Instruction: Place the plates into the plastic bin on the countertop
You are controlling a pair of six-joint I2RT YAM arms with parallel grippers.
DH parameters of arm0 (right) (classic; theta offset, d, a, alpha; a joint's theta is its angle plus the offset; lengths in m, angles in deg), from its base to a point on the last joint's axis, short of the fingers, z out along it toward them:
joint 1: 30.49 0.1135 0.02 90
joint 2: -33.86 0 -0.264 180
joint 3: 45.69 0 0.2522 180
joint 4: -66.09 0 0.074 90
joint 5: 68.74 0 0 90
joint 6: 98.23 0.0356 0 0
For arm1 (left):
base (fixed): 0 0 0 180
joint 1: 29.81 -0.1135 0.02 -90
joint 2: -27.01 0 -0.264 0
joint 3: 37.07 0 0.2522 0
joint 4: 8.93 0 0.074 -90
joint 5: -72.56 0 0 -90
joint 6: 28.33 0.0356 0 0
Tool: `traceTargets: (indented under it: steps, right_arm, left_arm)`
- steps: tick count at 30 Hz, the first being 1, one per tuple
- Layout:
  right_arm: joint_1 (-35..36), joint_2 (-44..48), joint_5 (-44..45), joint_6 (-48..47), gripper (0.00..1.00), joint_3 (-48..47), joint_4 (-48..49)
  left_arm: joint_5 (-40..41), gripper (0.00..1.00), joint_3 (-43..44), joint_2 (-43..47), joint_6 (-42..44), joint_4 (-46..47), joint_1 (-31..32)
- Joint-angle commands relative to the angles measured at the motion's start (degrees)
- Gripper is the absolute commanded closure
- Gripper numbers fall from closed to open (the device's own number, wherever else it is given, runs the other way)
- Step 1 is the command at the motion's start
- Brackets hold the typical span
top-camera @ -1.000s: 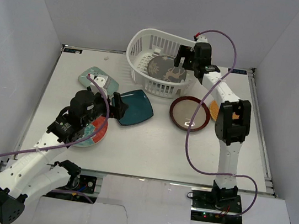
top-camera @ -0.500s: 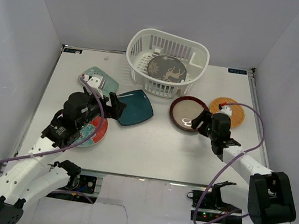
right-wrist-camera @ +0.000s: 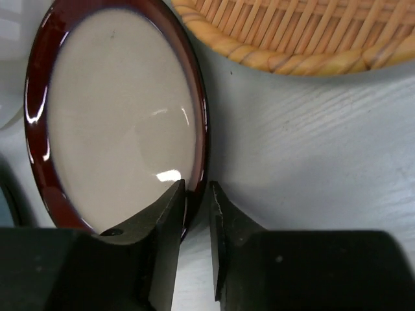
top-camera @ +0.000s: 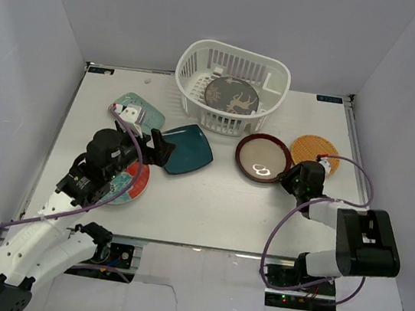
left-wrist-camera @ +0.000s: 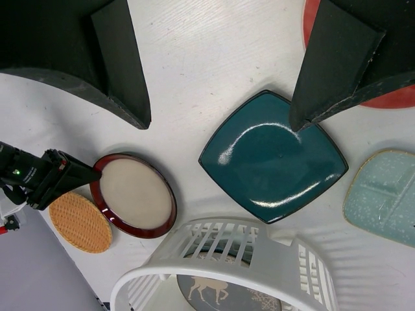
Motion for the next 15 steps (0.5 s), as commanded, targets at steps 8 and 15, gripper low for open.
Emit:
traceTargets:
  steps: [8, 15]
  right_arm:
    - [-1.96, 13.64, -0.81, 1.77, 0.92, 3.80, 0.15]
    - [-1.87, 37.75, -3.35, -4.83, 0.92, -5.67, -12.35]
  left_arm:
    - [-0.69, 0.02, 0.18, 0.86, 0.45, 0.21, -0.37]
    - [1.95, 0.02, -0.17, 2.70, 0.01, 0.47, -0.54]
